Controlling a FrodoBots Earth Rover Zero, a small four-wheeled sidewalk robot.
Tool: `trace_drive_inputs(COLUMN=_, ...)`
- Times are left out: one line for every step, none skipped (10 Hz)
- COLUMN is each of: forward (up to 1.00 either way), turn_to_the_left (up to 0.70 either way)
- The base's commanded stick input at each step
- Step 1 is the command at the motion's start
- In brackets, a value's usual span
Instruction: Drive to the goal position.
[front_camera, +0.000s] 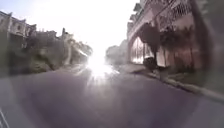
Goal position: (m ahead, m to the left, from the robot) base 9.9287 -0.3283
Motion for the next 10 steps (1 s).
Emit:
trace_drive_inputs(forward=1.00, turn_to_the_left=0.00)
trace_drive_inputs(forward=1.00, turn_to_the_left=0.00)
trace_drive_inputs(forward=1.00, turn_to_the_left=0.00)
trace_drive_inputs(forward=1.00, turn_to_the_left=0.00)
trace_drive_inputs(forward=1.00, turn_to_the_left=0.00)
trace_drive_inputs(forward=1.00, turn_to_the_left=0.00)
trace_drive_inputs(forward=1.00, turn_to_the_left=0.00)
trace_drive_inputs(forward=1.00, turn_to_the_left=0.00)
trace_drive_inputs(forward=1.00, turn_to_the_left=0.00)
trace_drive_inputs(forward=1.00, turn_to_the_left=0.00)
